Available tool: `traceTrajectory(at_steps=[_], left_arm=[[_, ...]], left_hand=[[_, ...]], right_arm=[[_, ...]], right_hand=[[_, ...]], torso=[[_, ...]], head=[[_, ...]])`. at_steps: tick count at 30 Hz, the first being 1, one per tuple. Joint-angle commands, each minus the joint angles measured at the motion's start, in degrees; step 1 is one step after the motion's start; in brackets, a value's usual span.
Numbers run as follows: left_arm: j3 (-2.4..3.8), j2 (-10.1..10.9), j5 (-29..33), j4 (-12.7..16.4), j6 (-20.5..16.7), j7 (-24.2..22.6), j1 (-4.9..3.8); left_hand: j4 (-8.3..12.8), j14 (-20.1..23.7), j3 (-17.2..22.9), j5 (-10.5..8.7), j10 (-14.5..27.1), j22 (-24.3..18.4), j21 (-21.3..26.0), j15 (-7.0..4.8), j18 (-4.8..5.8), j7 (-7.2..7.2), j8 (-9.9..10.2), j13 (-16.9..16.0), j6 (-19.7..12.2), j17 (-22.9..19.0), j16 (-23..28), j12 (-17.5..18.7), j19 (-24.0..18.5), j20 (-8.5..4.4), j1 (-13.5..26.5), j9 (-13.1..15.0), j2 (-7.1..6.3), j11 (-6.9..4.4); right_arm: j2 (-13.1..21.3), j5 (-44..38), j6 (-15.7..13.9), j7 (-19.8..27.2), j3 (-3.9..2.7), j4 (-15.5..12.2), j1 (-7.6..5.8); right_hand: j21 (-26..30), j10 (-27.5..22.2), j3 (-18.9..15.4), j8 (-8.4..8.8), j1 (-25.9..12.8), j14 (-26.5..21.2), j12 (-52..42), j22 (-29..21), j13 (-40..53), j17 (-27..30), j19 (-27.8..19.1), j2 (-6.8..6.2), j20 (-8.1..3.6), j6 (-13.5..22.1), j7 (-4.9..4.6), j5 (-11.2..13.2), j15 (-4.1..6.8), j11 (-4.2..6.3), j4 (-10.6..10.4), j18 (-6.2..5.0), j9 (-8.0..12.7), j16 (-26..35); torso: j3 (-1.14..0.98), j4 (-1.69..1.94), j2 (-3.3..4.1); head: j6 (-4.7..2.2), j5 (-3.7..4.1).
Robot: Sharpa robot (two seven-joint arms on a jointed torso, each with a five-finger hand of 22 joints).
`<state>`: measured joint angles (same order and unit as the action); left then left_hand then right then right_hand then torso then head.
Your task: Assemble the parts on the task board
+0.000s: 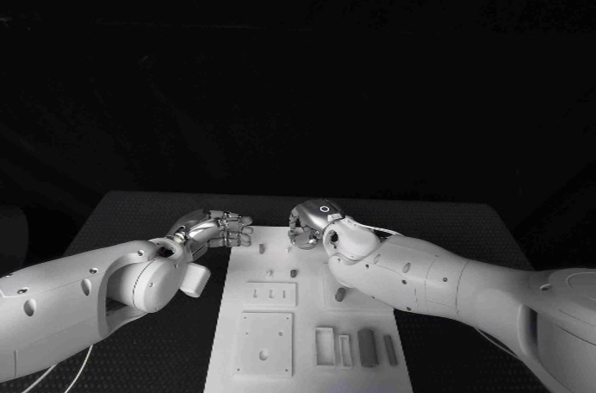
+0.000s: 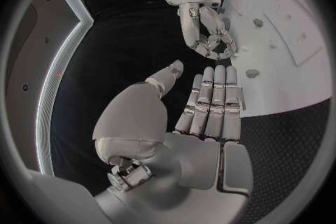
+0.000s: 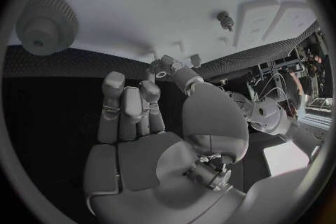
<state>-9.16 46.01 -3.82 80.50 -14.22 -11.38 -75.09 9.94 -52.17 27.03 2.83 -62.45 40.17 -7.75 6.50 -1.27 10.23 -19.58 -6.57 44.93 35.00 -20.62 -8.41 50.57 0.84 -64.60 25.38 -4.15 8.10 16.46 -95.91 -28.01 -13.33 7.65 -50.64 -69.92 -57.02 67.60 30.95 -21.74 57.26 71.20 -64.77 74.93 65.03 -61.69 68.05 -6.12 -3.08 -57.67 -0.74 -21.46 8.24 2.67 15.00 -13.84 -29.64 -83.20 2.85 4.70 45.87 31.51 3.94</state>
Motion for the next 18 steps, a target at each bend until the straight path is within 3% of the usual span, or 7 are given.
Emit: traceTrajectory(at_steps=[1, 18], left_arm=[[0.04, -0.18, 0.01, 0.17, -0.36, -0.66, -0.10], [0.04, -0.30, 0.01, 0.16, -0.22, -0.61, -0.10]], left_hand=[[0.32, -0.11, 0.10, 0.09, -0.59, -0.05, 0.33, 0.22, 0.29, 0.35, 0.40, 0.09, 0.08, 0.09, 0.25, 0.30, 0.32, 0.16, 0.52, -0.08, -0.06, 0.00], [0.49, -0.05, 0.20, 0.09, -0.53, -0.04, 0.39, 0.24, 0.29, 0.38, 0.48, 0.14, 0.01, 0.16, 0.42, 0.49, 0.36, 0.17, 0.60, -0.15, -0.14, 0.03]], right_arm=[[-0.10, -0.89, 1.92, -0.17, 0.05, -0.15, 0.12], [-0.56, -0.59, 2.18, -0.04, 0.17, 0.63, 0.50]], right_hand=[[-0.08, 0.21, 0.36, -0.17, 0.56, 0.31, 0.27, 0.84, -0.06, 0.18, 0.06, 0.33, -0.29, -3.14, -2.98, -0.14, 0.09, -0.08, 0.09, -1.16, -2.48, -0.13], [-0.03, 0.21, 0.44, -0.06, 0.61, 0.16, 0.35, 0.84, -0.08, 0.44, 0.00, 0.25, -0.26, -3.11, -3.02, -0.11, 0.05, -0.12, 0.16, -1.16, -2.53, -0.06]], torso=[[-0.01, 0.00, -0.01], [0.05, -0.04, 0.05]], head=[[0.16, -0.21], [0.55, -0.48]])
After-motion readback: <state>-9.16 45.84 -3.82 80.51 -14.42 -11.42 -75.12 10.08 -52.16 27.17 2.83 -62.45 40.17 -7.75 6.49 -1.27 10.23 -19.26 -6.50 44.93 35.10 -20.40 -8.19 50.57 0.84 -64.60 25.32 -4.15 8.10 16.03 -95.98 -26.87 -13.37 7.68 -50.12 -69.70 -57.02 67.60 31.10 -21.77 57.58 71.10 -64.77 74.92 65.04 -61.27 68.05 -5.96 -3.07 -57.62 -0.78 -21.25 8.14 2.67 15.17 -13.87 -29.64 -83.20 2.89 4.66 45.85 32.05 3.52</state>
